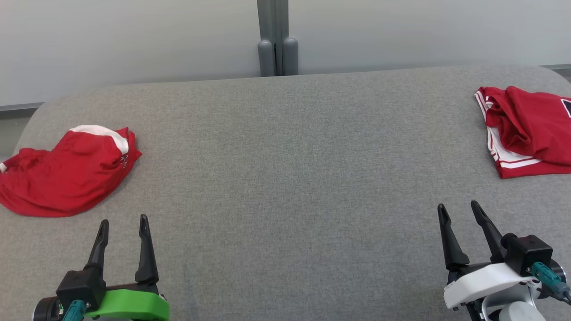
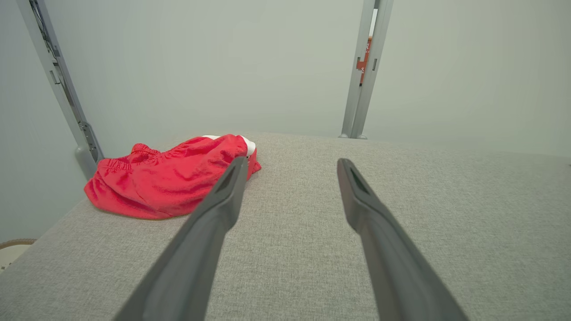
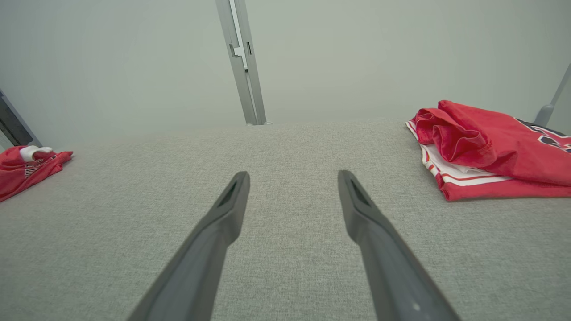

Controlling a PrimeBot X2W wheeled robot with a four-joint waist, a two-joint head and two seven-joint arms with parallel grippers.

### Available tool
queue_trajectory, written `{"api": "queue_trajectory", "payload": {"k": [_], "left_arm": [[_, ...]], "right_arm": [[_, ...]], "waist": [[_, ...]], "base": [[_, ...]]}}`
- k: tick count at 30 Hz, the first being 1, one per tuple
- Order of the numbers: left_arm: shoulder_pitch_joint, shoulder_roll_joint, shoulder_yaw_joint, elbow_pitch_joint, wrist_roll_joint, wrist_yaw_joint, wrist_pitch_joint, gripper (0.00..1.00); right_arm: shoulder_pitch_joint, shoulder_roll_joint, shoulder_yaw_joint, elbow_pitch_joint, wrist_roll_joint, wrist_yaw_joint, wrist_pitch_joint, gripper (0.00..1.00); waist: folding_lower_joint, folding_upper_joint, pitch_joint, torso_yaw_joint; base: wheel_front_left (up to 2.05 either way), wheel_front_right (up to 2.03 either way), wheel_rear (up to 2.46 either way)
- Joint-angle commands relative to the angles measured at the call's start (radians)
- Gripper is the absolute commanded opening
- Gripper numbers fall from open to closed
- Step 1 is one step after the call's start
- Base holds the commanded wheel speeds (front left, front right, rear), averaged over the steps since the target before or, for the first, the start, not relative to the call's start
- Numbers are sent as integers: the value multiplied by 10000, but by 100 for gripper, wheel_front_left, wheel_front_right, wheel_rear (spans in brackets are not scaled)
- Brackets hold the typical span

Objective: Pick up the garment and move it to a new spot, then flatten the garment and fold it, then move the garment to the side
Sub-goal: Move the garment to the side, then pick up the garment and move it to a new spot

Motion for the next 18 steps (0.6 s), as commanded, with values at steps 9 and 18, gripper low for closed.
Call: {"api": "queue_trajectory", "payload": {"k": [9,18], "left_arm": [[167,10,71,83,21,-67,-2,100],[228,11,218,55,107,-102,-2,100]], "right_arm": [[150,-44,34,31,-80,-16,-29,100],[134,32,125,80,-91,-16,-29,100]], "waist": [[1,0,-95,39],[1,0,-120,178]], "base": [[0,0,0],[0,0,0]]}}
